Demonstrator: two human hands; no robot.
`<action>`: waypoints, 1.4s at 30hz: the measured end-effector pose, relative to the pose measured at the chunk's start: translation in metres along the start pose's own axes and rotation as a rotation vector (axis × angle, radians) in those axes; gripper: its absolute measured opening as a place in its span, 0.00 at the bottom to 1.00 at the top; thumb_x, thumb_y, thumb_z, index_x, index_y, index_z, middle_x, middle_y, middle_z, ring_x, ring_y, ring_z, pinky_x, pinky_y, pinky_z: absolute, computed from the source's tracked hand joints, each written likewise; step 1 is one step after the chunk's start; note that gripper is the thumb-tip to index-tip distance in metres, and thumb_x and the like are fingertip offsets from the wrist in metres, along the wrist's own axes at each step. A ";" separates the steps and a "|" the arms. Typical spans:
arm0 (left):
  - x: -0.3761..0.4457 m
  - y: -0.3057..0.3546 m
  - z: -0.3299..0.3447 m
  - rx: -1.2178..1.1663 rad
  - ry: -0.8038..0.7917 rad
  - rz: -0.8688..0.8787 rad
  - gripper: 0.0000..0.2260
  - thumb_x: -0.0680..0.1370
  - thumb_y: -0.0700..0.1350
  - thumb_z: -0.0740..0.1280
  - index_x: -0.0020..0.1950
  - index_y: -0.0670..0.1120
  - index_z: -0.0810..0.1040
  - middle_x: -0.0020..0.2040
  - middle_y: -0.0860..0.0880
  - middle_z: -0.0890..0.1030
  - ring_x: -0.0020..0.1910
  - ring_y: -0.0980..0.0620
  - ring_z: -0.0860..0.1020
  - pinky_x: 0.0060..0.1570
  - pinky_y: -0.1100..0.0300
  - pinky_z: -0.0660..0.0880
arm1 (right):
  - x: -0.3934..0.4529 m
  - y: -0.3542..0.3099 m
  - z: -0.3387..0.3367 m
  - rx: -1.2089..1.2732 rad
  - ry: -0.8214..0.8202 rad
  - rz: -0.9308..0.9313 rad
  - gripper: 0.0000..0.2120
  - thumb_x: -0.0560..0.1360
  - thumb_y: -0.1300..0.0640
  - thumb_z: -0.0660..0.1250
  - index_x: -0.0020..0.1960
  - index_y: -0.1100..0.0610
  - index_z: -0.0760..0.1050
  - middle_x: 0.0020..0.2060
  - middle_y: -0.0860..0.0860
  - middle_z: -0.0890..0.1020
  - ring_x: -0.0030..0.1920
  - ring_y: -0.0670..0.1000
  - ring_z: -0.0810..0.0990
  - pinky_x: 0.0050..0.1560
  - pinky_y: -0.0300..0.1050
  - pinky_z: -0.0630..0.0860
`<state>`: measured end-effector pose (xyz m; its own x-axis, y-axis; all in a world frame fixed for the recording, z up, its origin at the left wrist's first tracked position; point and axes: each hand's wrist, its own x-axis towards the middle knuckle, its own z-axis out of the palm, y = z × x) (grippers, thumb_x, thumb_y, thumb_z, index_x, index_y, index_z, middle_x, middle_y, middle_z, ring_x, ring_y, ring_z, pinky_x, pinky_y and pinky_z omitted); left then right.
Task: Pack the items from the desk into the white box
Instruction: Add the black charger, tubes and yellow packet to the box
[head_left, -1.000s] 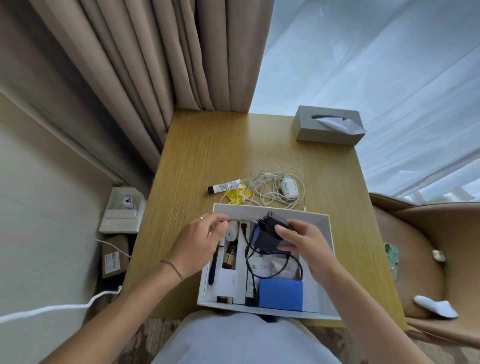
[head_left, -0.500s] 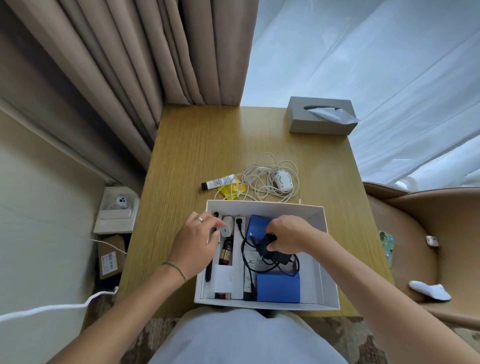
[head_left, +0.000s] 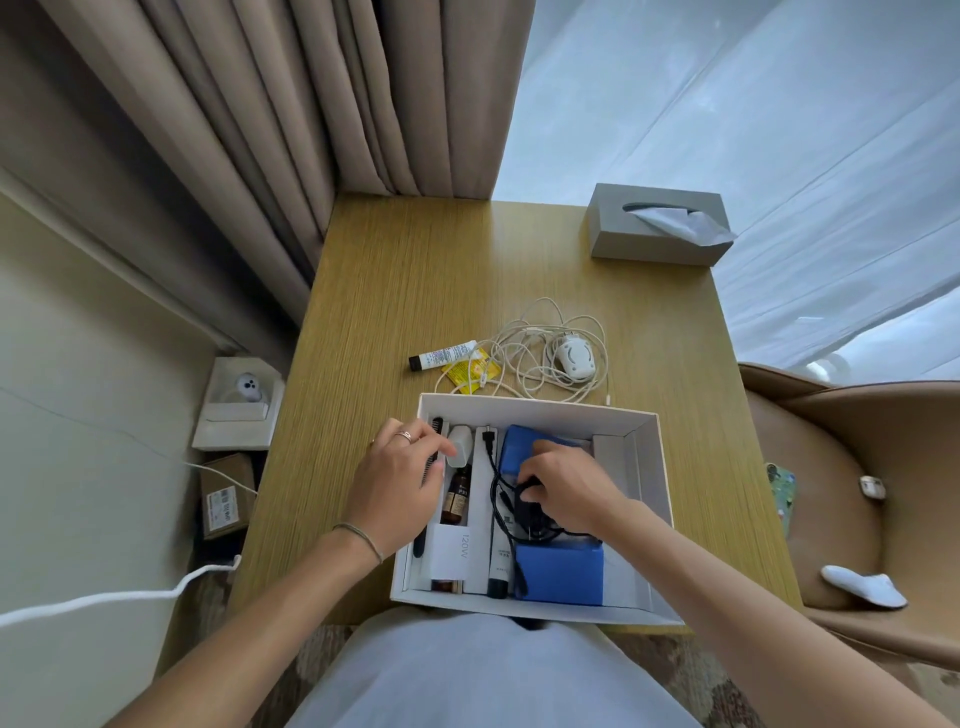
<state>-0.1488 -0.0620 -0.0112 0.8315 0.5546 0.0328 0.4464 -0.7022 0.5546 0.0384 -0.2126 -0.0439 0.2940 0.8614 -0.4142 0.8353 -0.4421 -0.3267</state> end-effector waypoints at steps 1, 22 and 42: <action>0.000 0.000 0.000 0.001 0.001 -0.001 0.08 0.79 0.39 0.67 0.51 0.50 0.83 0.47 0.57 0.77 0.50 0.54 0.72 0.45 0.55 0.76 | -0.002 0.001 0.003 0.011 0.025 0.009 0.08 0.78 0.53 0.70 0.56 0.53 0.83 0.50 0.50 0.79 0.49 0.57 0.80 0.47 0.51 0.77; 0.131 -0.014 -0.013 0.057 -0.028 -0.207 0.10 0.78 0.41 0.62 0.52 0.51 0.81 0.47 0.54 0.80 0.47 0.53 0.76 0.42 0.57 0.75 | 0.067 -0.010 -0.094 0.495 0.501 0.115 0.11 0.77 0.62 0.65 0.50 0.52 0.85 0.46 0.45 0.85 0.44 0.46 0.80 0.44 0.41 0.75; 0.200 -0.098 0.067 0.302 -0.304 -0.253 0.13 0.75 0.55 0.72 0.51 0.52 0.71 0.49 0.53 0.76 0.50 0.49 0.76 0.43 0.55 0.70 | 0.121 0.010 -0.095 0.311 0.222 0.128 0.14 0.78 0.61 0.62 0.54 0.50 0.85 0.51 0.46 0.86 0.50 0.49 0.83 0.52 0.49 0.80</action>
<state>-0.0041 0.0877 -0.1145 0.7237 0.6002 -0.3407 0.6848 -0.6856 0.2469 0.1262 -0.0887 -0.0165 0.5081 0.8126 -0.2855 0.6149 -0.5743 -0.5404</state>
